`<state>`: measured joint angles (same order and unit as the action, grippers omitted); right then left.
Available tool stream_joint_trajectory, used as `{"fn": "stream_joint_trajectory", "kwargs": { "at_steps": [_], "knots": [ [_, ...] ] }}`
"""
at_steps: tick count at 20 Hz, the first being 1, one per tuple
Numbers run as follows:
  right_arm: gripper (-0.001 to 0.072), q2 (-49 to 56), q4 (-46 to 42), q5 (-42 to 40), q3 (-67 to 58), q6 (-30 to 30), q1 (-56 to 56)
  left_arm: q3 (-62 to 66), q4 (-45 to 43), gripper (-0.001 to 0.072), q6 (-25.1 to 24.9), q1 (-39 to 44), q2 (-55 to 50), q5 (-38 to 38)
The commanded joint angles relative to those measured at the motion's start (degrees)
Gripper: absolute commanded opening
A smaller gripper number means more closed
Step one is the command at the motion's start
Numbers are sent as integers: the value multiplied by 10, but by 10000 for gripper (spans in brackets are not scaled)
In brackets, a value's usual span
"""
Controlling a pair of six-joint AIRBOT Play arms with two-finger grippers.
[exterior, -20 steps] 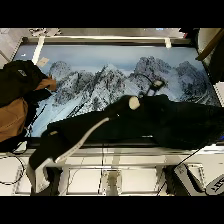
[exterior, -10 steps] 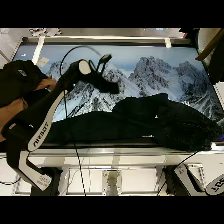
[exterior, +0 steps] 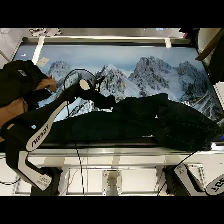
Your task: Fold the clothes and pants, and hang the long-sleeved shirts on hangers.
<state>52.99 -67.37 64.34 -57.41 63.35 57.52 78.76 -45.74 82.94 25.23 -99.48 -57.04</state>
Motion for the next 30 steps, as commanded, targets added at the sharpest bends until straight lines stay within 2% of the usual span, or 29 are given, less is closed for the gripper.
{"fn": "stream_joint_trajectory", "kwargs": {
  "at_steps": [1,6,9,10,12,13,18,22,26,30],
  "knots": [
    [292,0,1,15,0,1,0,-10,12,476,-24,10,-5,20],
    [291,0,1,17,0,1,0,-10,9,477,-24,25,-12,22],
    [291,0,1,19,0,1,0,-10,-1,474,-35,25,-15,57],
    [291,0,1,19,0,1,0,-10,-1,449,-35,26,-19,70],
    [291,0,1,19,0,1,0,-10,-1,64,-40,26,-27,69],
    [291,0,1,19,0,1,0,-10,-1,19,-40,26,-30,65],
    [292,0,1,20,0,1,0,-2,-16,16,-71,16,-27,61],
    [291,0,2,24,0,1,0,17,-87,15,-69,-56,51,60],
    [291,0,36,42,0,1,-1,17,-240,14,-25,-128,192,59],
    [290,0,100,52,0,0,-1,16,-379,15,1,-131,288,43]
  ]
}}
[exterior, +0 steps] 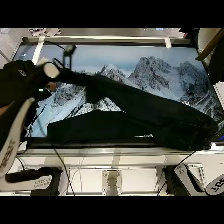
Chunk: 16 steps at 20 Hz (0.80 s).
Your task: Fold the clothes and pants, and hang the long-sleeved shirts on hangers.
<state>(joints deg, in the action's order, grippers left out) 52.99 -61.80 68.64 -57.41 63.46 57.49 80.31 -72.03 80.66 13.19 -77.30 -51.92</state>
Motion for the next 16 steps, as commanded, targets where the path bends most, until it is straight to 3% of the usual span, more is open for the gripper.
{"fn": "stream_joint_trajectory", "kwargs": {
  "at_steps": [1,3,5,9,12,13,14,15,16],
  "knots": [
    [290,0,53,9,0,-1,0,1,-133,15,27,-5,73,-27],
    [290,0,62,11,1,-1,0,-12,-172,15,35,3,64,-93],
    [290,0,61,18,1,-1,0,-76,-234,15,84,1,50,-126],
    [291,0,61,30,1,-14,0,-246,-356,16,179,-34,38,-124],
    [290,0,61,27,1,-16,0,-278,-347,21,185,-71,38,-124],
    [290,0,61,25,1,-16,0,-276,-333,141,184,-76,40,-119],
    [290,0,61,23,1,-16,0,-273,-320,507,184,-76,46,-110],
    [291,0,61,23,1,-16,0,-264,-311,720,184,-75,52,-104],
    [290,0,61,23,1,-16,0,-250,-305,718,186,-75,62,-102]
  ]
}}
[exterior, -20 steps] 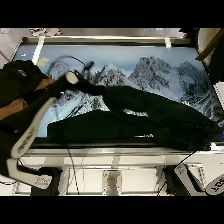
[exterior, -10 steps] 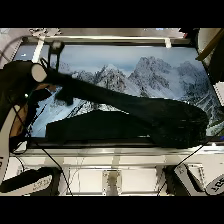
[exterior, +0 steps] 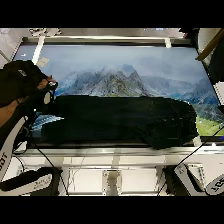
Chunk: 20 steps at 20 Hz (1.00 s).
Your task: Fold the clothes and pants, and hang the long-sleeved shirts on hangers.
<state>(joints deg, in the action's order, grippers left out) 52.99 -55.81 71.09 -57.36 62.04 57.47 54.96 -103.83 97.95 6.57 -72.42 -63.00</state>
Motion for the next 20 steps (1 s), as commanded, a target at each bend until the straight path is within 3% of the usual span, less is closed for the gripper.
{"fn": "stream_joint_trajectory", "kwargs": {
  "at_steps": [1,3,5,8,9,13,15,20],
  "knots": [
    [290,0,1,-1,0,-2,0,22,12,717,24,-9,30,13],
    [290,0,0,-1,0,-2,0,42,-10,718,49,-22,86,37],
    [290,0,0,-2,0,-2,0,38,-41,717,129,-74,138,23],
    [290,0,0,-4,0,-3,0,-11,55,715,150,-222,168,3],
    [290,0,0,-6,0,-3,0,-22,120,715,124,-269,162,5],
    [291,0,0,-6,0,-18,0,-30,442,716,-56,-420,71,6],
    [291,0,0,-6,0,-18,0,-30,494,716,-89,-435,22,6],
    [290,0,0,-4,0,-18,0,-30,524,716,-127,-434,-77,6]
  ]
}}
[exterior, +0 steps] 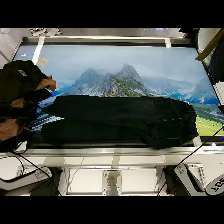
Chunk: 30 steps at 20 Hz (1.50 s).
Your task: Fold the clothes and pants, and hang the long-sleeved shirts on hangers.
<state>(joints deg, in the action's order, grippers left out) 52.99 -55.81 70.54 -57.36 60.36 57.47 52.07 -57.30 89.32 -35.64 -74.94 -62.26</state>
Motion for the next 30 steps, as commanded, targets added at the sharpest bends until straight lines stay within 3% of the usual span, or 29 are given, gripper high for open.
{"fn": "stream_joint_trajectory", "kwargs": {
  "at_steps": [1,4,6,13,14,16,17,26,30],
  "knots": [
    [290,0,0,2,0,-1,0,-1,65,716,-46,-12,-64,1],
    [290,0,0,3,0,-1,0,-1,69,713,-50,-7,-91,21],
    [290,0,0,3,0,-1,0,0,72,615,-50,3,-101,40],
    [290,0,1,4,0,0,0,0,81,601,-49,54,-103,142],
    [290,0,1,4,0,0,0,0,81,517,-49,58,-103,152],
    [289,0,1,3,0,0,0,2,88,75,-50,59,-102,166],
    [289,0,1,3,0,0,0,7,98,17,-53,59,-102,171],
    [281,1,10,-18,0,0,0,252,139,17,-110,93,-101,171],
    [282,35,31,-47,0,0,-27,305,64,16,-99,112,-101,176]
  ]
}}
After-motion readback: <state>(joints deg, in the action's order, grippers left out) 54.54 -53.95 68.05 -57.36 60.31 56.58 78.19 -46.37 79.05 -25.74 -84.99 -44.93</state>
